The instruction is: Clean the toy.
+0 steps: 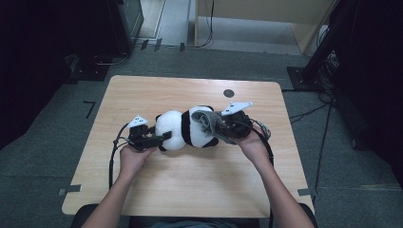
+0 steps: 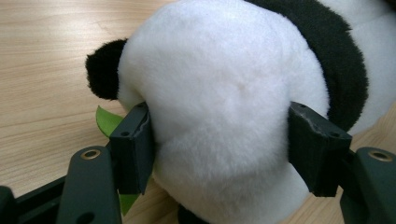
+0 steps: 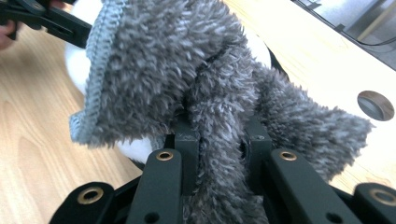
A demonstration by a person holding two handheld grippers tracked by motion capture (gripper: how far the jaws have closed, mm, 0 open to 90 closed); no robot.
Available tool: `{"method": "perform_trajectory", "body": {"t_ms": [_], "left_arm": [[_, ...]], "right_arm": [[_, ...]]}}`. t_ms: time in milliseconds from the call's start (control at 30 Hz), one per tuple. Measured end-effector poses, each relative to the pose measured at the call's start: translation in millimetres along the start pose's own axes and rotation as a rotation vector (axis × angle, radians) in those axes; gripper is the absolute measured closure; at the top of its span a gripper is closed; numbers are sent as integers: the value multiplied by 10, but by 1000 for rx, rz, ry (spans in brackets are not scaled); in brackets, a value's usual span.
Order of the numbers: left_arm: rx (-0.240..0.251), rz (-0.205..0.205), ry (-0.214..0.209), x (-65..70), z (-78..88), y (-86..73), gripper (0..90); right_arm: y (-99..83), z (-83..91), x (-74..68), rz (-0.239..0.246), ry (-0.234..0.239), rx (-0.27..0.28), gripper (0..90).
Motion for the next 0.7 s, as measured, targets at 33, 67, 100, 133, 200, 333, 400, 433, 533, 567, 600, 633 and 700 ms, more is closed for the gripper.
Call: {"method": "perform_trajectory", "body": {"t_ms": [33, 67, 100, 133, 200, 333, 400, 433, 533, 567, 600, 633, 700], "left_arm": [[0, -1, -2, -5, 1, -1, 314], [0, 1, -5, -5, 2, -1, 314], [-2, -1, -6, -5, 3, 0, 314], [-7, -2, -5, -4, 6, 1, 313], [-9, -3, -4, 0, 6, 2, 313], [-12, -6, -7, -1, 11, 1, 309], [-13, -11, -5, -1, 11, 2, 309], [-14, -13, -5, -1, 12, 2, 309], [-17, -14, -1, 3, 14, 4, 309], [-19, -14, 0, 4, 15, 5, 308], [-20, -12, 2, 5, 15, 5, 307], [-21, -11, 2, 6, 15, 6, 306], [-21, -11, 3, 9, 16, 7, 305]], "right_arm": [[15, 11, -11, 1, 6, 2, 746], [33, 24, -25, 1, 14, 9, 746], [55, 37, -47, -5, 24, 19, 747], [79, 47, -67, -7, 33, 27, 747], [134, 55, -118, 4, 44, 41, 748], [258, 0, -268, 41, 69, 49, 748], [321, -48, -350, 56, 85, 45, 749], [353, -78, -388, 64, 92, 48, 749], [431, -179, -499, 87, 114, 36, 749], [450, -213, -531, 95, 117, 31, 749], [467, -248, -564, 101, 122, 26, 749], [481, -281, -594, 103, 127, 21, 750], [500, -353, -651, 116, 136, 7, 749]]}}
Point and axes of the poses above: each handheld gripper's, and its own axes: z roughly backward along the jaws, y roughly out of its top, x roughly to its right, the point moved 6 cm from there along -z, roughly forward along the jaws, and after that the axes turned 2 degrees about -y, right-handed, at the moved point
